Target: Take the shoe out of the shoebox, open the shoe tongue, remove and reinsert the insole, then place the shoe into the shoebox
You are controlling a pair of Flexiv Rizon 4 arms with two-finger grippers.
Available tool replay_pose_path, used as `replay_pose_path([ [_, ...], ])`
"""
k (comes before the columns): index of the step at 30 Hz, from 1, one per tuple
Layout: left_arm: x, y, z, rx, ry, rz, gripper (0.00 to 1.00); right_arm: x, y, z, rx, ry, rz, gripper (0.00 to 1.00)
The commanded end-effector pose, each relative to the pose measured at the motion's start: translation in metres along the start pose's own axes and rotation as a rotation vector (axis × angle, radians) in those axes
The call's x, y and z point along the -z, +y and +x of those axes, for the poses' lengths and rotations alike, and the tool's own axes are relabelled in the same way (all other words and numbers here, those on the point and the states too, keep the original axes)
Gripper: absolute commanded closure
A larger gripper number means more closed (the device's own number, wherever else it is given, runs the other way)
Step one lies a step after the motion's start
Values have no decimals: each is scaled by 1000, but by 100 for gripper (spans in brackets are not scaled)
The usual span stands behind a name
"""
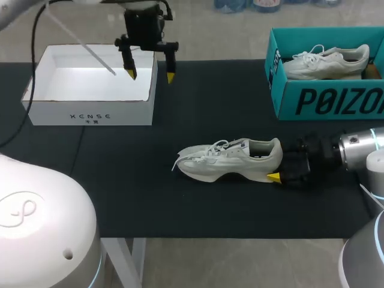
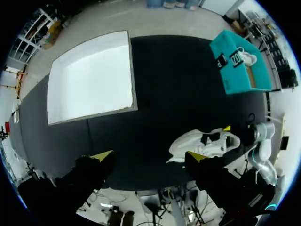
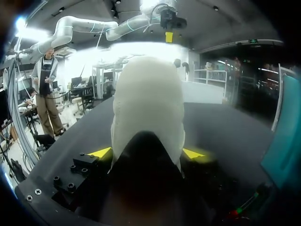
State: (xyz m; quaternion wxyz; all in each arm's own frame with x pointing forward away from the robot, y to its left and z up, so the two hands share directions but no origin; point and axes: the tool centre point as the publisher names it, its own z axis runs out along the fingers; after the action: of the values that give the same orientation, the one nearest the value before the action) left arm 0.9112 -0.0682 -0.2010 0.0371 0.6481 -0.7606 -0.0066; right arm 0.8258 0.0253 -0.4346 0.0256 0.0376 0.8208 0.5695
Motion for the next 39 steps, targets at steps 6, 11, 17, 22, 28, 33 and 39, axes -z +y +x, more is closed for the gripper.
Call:
replay_pose_path([
  [6, -13, 5, 40, 11, -76, -10, 0, -5, -3, 0, 0, -2, 3, 100],
  [11, -13, 5, 40, 11, -76, -10, 0, -5, -3, 0, 0, -2, 3, 100],
  [17, -13, 5, 40, 11, -76, -10, 0, -5, -3, 0, 0, -2, 3, 100],
  [22, -27, 24, 80, -7, -66, -19, 0, -5, -3, 0, 0, -2, 3, 100],
  [28, -48, 46, 131, -33, -86, -21, 0, -5, -3, 0, 0, -2, 3, 100],
  [33, -64, 51, 161, -54, -66, -16, 0, -5, -3, 0, 0, -2, 3, 100],
  [39, -86, 48, 189, -71, -74, -32, 0, -5, -3, 0, 0, -2, 3, 100],
])
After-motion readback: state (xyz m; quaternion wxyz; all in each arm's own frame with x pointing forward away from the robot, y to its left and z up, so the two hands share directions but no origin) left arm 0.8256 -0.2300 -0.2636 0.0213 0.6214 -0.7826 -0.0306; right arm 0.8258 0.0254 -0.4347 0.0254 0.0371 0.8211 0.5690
